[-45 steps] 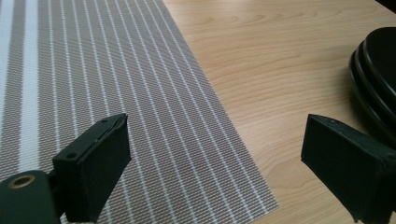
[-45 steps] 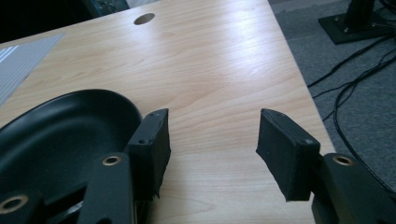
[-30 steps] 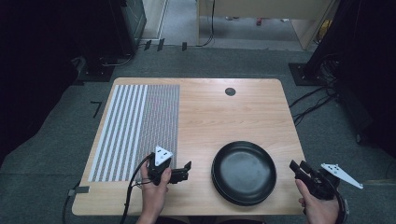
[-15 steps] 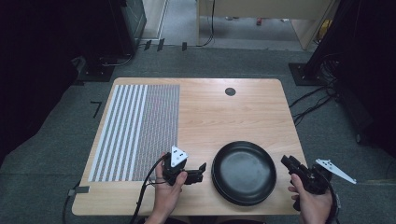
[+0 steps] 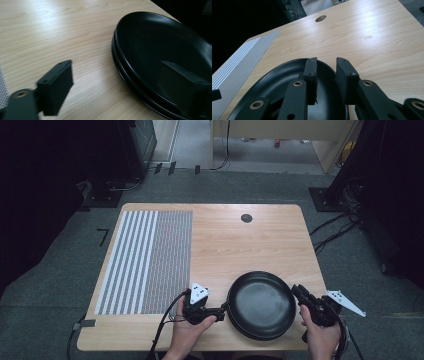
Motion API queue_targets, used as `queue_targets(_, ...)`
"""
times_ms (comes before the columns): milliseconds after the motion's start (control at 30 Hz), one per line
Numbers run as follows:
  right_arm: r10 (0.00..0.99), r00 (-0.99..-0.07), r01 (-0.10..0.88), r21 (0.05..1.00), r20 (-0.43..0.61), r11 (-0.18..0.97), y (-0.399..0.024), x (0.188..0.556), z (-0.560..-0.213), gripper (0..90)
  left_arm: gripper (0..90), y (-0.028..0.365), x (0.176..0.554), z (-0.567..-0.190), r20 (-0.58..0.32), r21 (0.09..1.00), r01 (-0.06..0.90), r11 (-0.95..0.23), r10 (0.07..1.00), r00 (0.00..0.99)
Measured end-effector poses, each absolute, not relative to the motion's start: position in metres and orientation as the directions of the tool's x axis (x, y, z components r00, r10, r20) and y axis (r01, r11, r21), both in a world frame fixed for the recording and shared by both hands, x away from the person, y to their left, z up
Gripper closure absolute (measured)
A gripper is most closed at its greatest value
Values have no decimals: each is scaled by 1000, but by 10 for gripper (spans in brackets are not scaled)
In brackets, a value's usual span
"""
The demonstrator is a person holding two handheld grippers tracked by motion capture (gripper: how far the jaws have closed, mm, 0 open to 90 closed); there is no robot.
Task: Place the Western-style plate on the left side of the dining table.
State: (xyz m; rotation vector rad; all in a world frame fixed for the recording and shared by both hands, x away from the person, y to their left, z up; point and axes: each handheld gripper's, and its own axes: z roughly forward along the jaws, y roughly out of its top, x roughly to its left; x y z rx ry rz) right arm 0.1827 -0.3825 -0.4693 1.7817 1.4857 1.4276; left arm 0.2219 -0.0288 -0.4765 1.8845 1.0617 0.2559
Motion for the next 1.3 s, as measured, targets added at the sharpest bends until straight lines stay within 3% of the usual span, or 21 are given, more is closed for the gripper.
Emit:
queue_targets(167,882,-106,469,805,459,-363,-387,177,-466,726,158,-26,220,-477,-258,813,555,-174,747,612)
queue_targets(533,889,-103,505,794,446,-339,-386,176,-470,731,329,-32,217,-478,-300,809,567,-155,720,625)
queue_targets(1300,889,-74,563,755,452,-337,-382,179,-479,786,416,-42,214,-486,-314,797,577,-177,696,646)
